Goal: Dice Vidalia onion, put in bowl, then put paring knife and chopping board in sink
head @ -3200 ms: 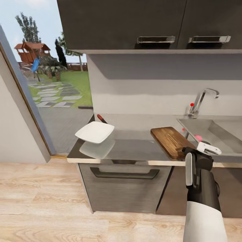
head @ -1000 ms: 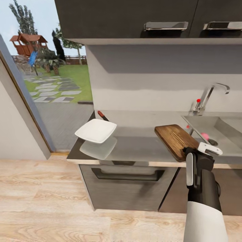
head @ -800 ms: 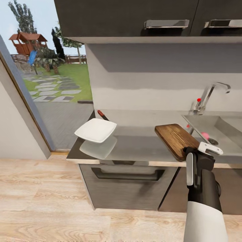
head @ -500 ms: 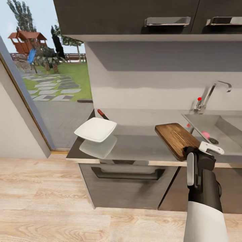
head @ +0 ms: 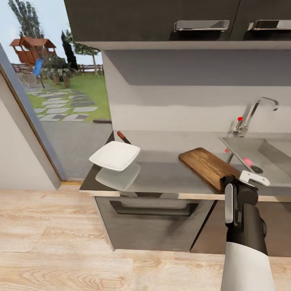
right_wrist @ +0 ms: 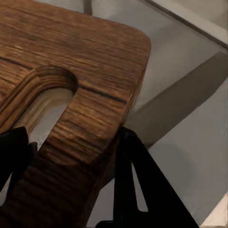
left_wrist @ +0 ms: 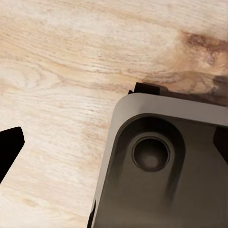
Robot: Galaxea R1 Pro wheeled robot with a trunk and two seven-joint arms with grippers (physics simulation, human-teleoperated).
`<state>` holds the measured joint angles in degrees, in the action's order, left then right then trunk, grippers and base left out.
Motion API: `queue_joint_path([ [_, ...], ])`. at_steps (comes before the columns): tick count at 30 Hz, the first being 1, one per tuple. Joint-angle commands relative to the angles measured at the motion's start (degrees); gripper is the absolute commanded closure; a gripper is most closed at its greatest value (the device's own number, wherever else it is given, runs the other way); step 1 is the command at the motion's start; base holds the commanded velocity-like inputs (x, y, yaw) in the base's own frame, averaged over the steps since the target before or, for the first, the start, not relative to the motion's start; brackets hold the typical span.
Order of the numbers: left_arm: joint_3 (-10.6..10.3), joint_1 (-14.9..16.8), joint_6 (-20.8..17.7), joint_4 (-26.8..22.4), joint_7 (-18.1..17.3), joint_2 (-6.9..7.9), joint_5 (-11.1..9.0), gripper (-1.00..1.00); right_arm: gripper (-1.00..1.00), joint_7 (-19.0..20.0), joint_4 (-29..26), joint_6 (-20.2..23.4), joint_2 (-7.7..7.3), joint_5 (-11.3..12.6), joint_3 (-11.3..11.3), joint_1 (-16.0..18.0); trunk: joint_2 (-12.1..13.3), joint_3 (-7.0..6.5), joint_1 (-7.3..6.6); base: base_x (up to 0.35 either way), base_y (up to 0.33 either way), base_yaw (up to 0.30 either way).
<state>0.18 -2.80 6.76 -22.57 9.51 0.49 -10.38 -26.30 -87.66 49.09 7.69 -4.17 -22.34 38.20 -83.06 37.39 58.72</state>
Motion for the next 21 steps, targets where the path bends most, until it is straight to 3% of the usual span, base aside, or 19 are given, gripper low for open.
queue_joint_path([
  [1, -0.09, -0.02, 0.1, -0.1, 0.07, 0.0, -0.52, -1.0, 1.0, 0.2, 0.82, 0.34, 0.05, 0.3, -0.07, 0.03, -0.02, 0.05, 0.01, 0.0, 0.0, 0.0],
  [21, -0.09, -0.05, 0.1, 0.34, 0.07, 0.0, -0.52, -1.0, 1.0, 0.2, 0.67, 0.37, -0.15, 0.3, -0.24, 0.04, -0.02, 0.05, 0.01, 0.0, 0.0, 0.0],
])
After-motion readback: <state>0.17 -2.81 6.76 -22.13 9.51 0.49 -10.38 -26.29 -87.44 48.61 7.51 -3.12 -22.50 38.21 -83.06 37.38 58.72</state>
